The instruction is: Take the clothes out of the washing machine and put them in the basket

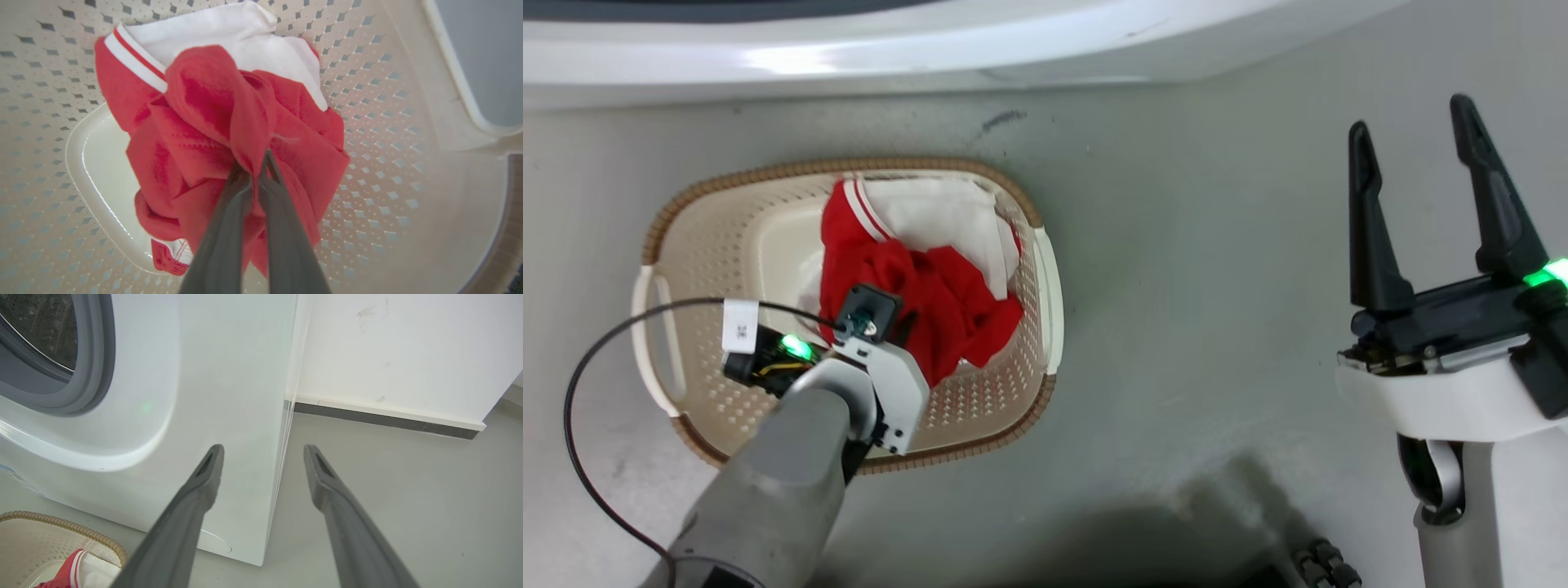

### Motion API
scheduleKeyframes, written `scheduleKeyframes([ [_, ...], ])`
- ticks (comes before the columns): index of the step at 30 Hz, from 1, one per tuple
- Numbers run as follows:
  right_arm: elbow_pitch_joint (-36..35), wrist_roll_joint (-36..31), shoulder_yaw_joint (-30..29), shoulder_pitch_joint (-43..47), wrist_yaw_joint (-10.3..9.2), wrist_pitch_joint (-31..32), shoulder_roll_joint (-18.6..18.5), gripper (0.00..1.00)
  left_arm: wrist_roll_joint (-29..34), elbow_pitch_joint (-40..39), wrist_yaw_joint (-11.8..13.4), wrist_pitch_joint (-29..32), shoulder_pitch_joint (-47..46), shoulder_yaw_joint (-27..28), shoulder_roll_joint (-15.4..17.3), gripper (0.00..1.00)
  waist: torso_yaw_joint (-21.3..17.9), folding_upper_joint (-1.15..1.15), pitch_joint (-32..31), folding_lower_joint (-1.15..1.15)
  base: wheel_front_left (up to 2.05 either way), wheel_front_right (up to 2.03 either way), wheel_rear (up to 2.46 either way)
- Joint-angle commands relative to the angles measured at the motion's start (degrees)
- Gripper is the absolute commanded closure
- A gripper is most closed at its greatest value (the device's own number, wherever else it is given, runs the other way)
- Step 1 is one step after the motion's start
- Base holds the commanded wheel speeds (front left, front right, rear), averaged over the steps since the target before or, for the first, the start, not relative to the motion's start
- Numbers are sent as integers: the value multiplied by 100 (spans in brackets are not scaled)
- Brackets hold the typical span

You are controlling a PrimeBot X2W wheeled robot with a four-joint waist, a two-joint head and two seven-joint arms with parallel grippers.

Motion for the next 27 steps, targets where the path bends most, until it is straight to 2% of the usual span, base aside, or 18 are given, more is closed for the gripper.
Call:
scheduleKeyframes([
  [1,-44,50,-14,-153,-4,-13,5,0,44,156,-11,44,-160,-52,-5,100,-67,0,285,-1,0,0,0],
  [10,-78,113,-49,-284,-4,-13,5,0,0,596,-41,224,-532,-160,36,100,-155,0,568,-1,0,0,0],
  [11,-61,117,-54,-279,-4,-13,5,0,-31,612,-41,190,-528,-149,36,95,-152,0,548,-1,0,0,0],
  [12,-41,119,-55,-267,-4,-13,5,0,-16,619,-41,147,-521,-178,36,19,-148,0,516,-1,0,0,0],
  [13,-22,116,-44,-257,-4,-13,5,0,-15,623,-43,102,-501,-192,35,0,-144,0,473,-1,0,0,0],
  [21,139,103,-3,-101,-4,-13,5,0,-177,544,-43,-103,-217,-135,-13,0,-20,0,-122,-1,0,0,0],
  [27,349,72,-56,189,-4,-13,5,0,-378,-396,256,-128,251,390,37,0,142,0,-819,-1,0,0,0],
])
